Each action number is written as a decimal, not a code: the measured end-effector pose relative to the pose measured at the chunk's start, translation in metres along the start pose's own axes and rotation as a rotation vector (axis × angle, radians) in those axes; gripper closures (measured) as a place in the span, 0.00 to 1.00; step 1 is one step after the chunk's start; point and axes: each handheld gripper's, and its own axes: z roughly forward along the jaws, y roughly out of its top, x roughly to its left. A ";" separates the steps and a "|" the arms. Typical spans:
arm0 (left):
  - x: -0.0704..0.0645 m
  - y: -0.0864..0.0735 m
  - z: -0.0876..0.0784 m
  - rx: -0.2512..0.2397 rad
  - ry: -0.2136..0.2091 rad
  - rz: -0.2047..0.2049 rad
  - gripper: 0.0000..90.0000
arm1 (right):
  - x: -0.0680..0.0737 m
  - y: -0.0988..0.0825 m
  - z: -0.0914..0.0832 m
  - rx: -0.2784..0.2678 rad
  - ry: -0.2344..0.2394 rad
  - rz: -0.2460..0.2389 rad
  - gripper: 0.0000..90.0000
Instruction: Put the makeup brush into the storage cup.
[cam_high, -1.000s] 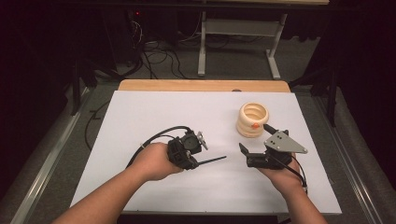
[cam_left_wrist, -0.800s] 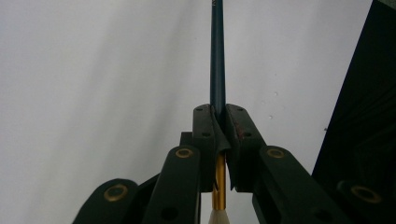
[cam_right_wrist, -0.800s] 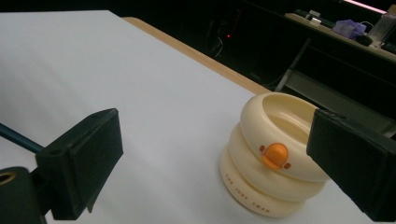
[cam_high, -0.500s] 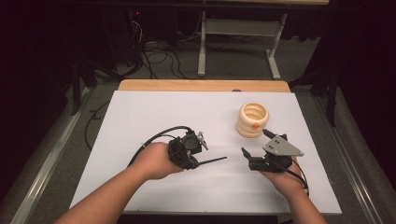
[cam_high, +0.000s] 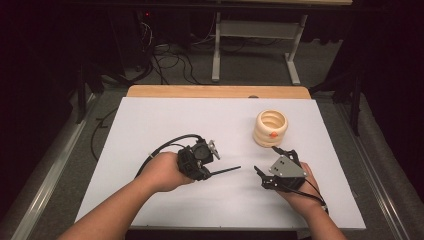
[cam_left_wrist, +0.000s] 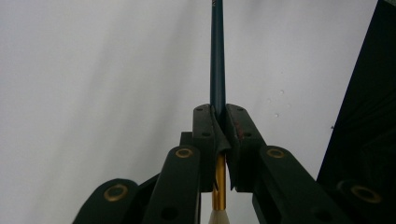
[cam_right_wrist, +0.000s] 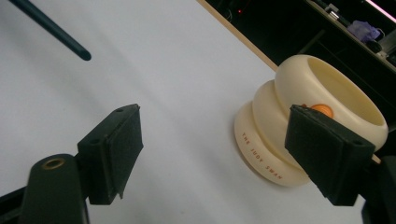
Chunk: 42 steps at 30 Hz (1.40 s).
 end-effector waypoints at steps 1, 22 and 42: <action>0.000 0.000 0.000 0.000 0.000 0.000 0.93 | 0.000 0.000 0.000 0.000 0.000 0.000 0.23; -0.001 0.002 0.002 0.013 -0.006 -0.001 0.93 | 0.027 0.002 0.004 0.011 -0.004 -0.270 0.42; -0.004 0.011 -0.001 0.037 0.002 0.006 0.93 | 0.040 0.006 0.003 -0.005 -0.002 -0.403 0.55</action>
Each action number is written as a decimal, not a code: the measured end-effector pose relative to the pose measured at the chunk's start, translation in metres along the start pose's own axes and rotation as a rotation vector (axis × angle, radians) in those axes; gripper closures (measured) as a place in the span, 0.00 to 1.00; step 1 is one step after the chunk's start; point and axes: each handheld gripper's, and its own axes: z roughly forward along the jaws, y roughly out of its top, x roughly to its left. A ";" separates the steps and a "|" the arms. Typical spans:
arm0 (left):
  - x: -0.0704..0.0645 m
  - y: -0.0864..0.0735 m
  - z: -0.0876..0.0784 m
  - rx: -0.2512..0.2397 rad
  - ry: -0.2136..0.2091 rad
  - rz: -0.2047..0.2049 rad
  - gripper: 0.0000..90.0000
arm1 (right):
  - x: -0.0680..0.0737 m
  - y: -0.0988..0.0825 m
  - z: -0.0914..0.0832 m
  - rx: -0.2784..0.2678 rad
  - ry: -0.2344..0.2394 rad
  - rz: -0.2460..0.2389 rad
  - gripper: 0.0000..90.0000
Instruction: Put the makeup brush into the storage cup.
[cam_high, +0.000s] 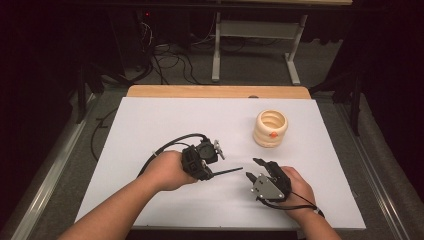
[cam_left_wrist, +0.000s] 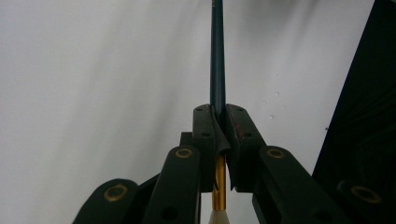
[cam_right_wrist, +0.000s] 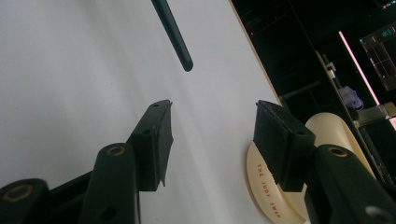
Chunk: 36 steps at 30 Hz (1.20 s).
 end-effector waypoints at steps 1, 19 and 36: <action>0.000 0.000 0.000 0.000 0.000 0.000 0.93 | 0.000 0.000 0.000 0.000 0.000 0.000 0.55; 0.001 0.009 0.000 0.022 0.001 0.016 0.93 | 0.004 0.004 -0.002 -0.020 0.001 -0.059 0.63; -0.002 0.014 0.002 0.013 -0.002 0.025 0.93 | 0.011 0.011 0.000 -0.020 0.015 -0.106 0.68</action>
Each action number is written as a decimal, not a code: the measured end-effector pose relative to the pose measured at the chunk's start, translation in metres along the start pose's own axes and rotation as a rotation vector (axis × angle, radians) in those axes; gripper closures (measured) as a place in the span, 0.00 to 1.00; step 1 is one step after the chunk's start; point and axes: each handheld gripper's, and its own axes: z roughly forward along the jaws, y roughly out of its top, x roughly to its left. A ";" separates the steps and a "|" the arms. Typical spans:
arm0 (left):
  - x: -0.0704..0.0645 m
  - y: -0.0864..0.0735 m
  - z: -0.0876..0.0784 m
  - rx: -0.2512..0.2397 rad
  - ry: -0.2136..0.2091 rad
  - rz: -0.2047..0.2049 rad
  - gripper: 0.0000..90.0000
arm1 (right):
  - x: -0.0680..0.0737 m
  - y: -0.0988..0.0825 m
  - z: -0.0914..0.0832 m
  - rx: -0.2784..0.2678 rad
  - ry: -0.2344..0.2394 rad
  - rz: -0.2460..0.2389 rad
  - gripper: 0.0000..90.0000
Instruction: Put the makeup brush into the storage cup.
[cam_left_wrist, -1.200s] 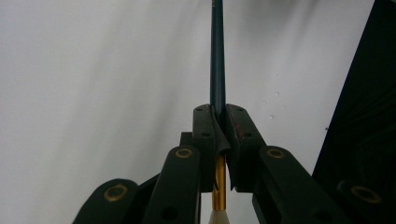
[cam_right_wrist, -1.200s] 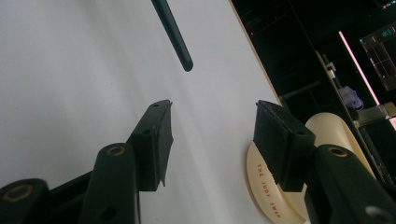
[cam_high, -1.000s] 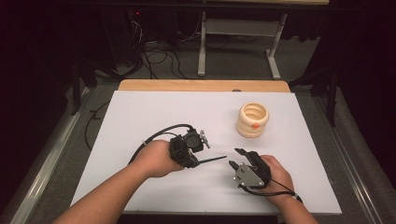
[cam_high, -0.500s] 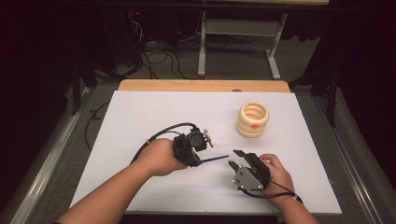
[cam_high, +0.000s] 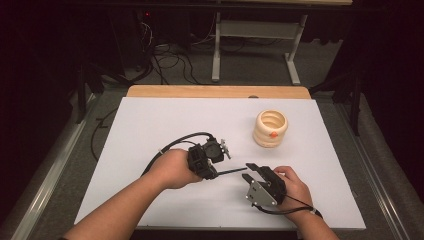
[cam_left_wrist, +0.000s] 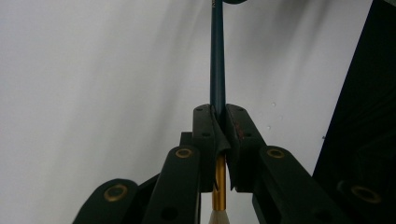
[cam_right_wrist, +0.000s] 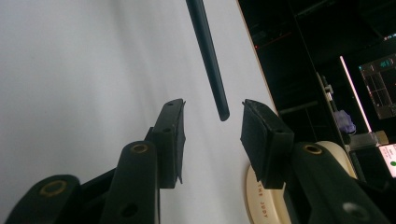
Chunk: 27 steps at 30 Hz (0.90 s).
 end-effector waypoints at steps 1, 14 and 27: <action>0.000 0.000 0.000 0.000 0.000 0.000 0.93 | 0.000 0.000 0.000 0.000 0.000 0.000 0.68; -0.003 0.005 0.005 0.008 -0.005 0.015 0.93 | 0.000 0.003 0.000 -0.013 -0.005 -0.015 0.67; -0.005 0.010 0.008 0.018 -0.012 0.028 0.93 | 0.002 0.006 -0.003 -0.031 -0.016 -0.051 0.80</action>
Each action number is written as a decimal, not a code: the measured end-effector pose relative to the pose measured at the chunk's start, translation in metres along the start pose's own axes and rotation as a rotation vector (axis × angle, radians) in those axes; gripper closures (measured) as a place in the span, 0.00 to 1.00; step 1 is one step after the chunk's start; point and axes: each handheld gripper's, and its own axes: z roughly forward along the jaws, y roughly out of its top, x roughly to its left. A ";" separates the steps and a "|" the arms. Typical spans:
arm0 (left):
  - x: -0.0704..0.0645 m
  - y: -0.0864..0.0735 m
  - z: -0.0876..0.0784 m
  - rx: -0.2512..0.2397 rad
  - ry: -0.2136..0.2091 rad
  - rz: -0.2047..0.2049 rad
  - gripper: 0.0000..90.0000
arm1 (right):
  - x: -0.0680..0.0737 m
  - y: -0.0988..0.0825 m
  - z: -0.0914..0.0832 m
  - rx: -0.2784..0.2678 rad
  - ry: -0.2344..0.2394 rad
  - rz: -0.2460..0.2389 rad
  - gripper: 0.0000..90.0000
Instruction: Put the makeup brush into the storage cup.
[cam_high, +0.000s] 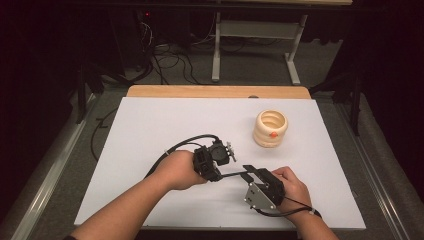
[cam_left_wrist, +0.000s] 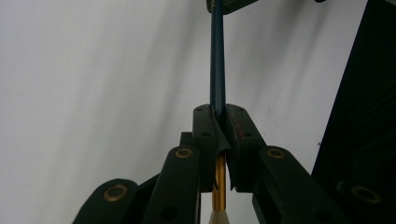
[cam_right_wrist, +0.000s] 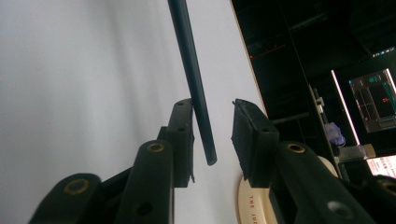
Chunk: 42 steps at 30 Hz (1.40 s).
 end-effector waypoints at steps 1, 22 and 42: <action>0.001 0.000 0.000 0.008 0.000 0.006 0.93 | -0.001 0.000 0.000 -0.008 -0.003 -0.032 0.81; 0.001 0.002 -0.001 0.003 -0.006 0.004 0.93 | 0.003 0.003 0.002 0.005 0.025 -0.095 0.91; 0.002 0.002 -0.004 0.002 -0.016 -0.003 0.92 | 0.003 0.003 0.002 0.011 0.040 -0.104 0.97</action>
